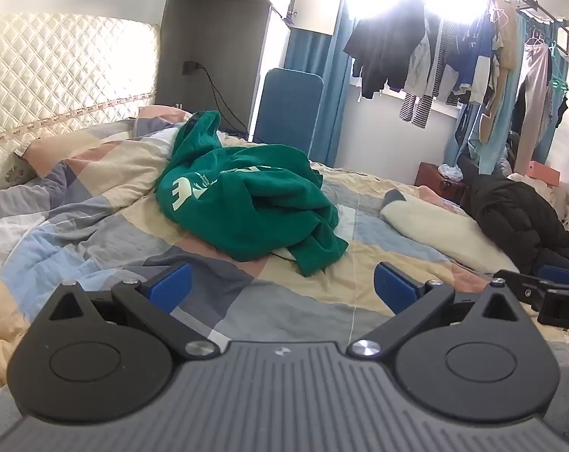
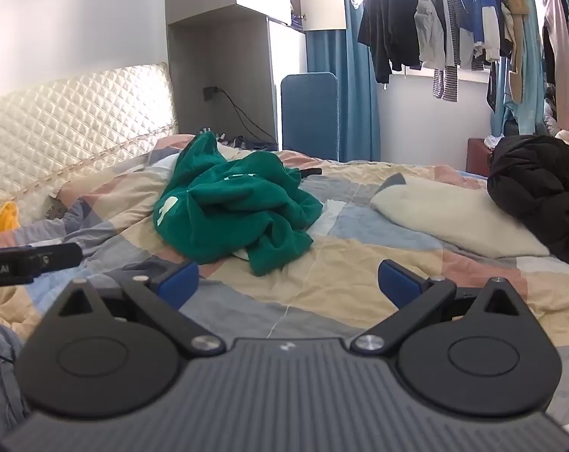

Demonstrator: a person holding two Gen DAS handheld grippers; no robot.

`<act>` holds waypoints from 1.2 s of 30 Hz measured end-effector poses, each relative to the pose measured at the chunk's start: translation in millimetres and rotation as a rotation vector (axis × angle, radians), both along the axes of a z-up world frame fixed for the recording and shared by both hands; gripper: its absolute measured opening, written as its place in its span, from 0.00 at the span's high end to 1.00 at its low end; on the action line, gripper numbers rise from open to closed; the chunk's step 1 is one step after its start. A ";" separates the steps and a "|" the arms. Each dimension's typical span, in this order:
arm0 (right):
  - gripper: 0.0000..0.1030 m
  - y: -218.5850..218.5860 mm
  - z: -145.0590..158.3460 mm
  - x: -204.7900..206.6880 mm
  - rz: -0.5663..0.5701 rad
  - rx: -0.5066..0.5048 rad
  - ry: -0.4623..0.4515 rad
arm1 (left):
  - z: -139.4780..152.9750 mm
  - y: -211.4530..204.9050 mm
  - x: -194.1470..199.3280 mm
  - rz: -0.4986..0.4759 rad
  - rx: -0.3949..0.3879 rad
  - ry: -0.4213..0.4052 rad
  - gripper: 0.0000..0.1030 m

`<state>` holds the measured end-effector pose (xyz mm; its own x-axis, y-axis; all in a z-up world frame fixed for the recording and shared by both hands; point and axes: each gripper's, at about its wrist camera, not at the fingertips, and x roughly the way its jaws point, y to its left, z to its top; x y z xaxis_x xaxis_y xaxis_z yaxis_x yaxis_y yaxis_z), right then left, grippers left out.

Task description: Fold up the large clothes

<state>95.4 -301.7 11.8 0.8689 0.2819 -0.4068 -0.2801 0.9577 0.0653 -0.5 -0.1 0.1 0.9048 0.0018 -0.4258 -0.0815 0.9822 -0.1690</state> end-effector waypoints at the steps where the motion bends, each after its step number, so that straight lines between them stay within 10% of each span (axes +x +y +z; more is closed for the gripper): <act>1: 0.00 -0.4 0.4 -0.8 -0.001 0.003 0.000 | 0.1 0.0 -0.4 -0.003 -0.003 -0.001 0.00; 36: 0.00 -5.9 1.2 -5.1 -0.004 0.008 0.019 | 5.5 -5.1 -7.5 -0.003 0.019 -0.006 0.00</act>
<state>90.3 -307.5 13.0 0.8621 0.2821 -0.4209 -0.2752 0.9582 0.0785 -8.0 -5.3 5.6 0.9076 0.0070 -0.4199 -0.0776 0.9855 -0.1512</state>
